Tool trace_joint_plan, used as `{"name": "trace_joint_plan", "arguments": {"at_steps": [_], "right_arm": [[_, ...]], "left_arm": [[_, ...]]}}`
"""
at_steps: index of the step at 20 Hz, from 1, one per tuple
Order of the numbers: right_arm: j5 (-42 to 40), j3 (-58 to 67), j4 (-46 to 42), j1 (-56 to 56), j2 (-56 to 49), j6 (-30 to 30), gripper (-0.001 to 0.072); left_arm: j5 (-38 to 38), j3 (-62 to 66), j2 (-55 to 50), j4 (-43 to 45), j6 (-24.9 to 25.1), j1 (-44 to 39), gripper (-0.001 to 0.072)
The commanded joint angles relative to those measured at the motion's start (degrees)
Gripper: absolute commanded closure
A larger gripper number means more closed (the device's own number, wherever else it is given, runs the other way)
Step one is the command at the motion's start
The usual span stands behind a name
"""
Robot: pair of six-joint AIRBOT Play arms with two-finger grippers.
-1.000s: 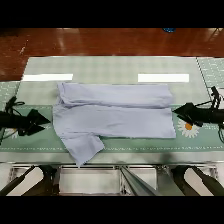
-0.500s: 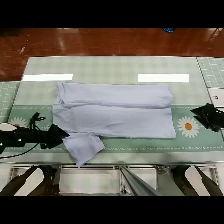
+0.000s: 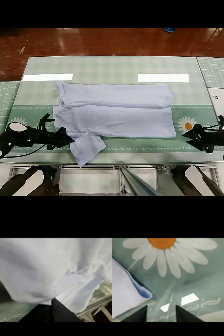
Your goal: Fold the shirts.
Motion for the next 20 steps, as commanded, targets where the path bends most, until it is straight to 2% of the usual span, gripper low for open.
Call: {"name": "trace_joint_plan", "arguments": {"at_steps": [1, 7, 9, 10, 11, 12, 13, 15, 17, 20], "right_arm": [[0.90, -1.55, 2.73, 4.44, -3.78, -1.75, 0.0302], [-11.21, -1.25, 14.36, 11.17, -11.08, -4.37, 0.0303], [-14.34, -0.15, 17.11, 14.47, -13.46, -5.46, 0.0344], [-14.58, 1.11, 18.62, 15.91, -14.19, -6.71, 0.0473], [-13.11, 2.89, 19.74, 17.22, -14.43, -10.51, 0.0670], [-10.08, 5.55, 19.56, 18.16, -14.40, -13.29, 0.0690], [-5.95, 9.09, 17.99, 18.34, -14.38, -13.92, 0.0690], [-2.60, 15.65, 14.32, 18.34, -14.40, -12.39, 0.0690], [-3.39, 20.68, 14.64, 18.43, -14.67, -10.73, 0.0691], [-4.24, 27.10, 17.53, 20.09, -18.25, -10.60, 0.0690]], "left_arm": [[1.03, 0.00, -0.11, -0.44, 0.55, -0.33, 0.0682], [1.03, 0.11, -0.11, -0.44, 0.52, -0.33, 0.0682], [1.01, 1.51, -0.11, -0.44, 0.52, -0.33, 0.0682], [0.98, 3.08, -0.11, -0.42, 0.52, -0.33, 0.0682], [0.46, 5.22, -0.11, -0.42, 0.50, -0.31, 0.0682], [-0.96, 7.80, -0.11, -0.31, 0.52, -0.31, 0.0682], [-2.69, 10.93, -0.11, -0.17, 0.52, -0.31, 0.0682], [-4.04, 17.97, -0.24, -0.20, 0.50, -0.33, 0.0682], [-1.66, 24.57, -2.16, -0.20, 0.22, -0.39, 0.0682], [-0.52, 34.91, -10.40, -0.24, 0.02, -1.14, 0.0682]]}}
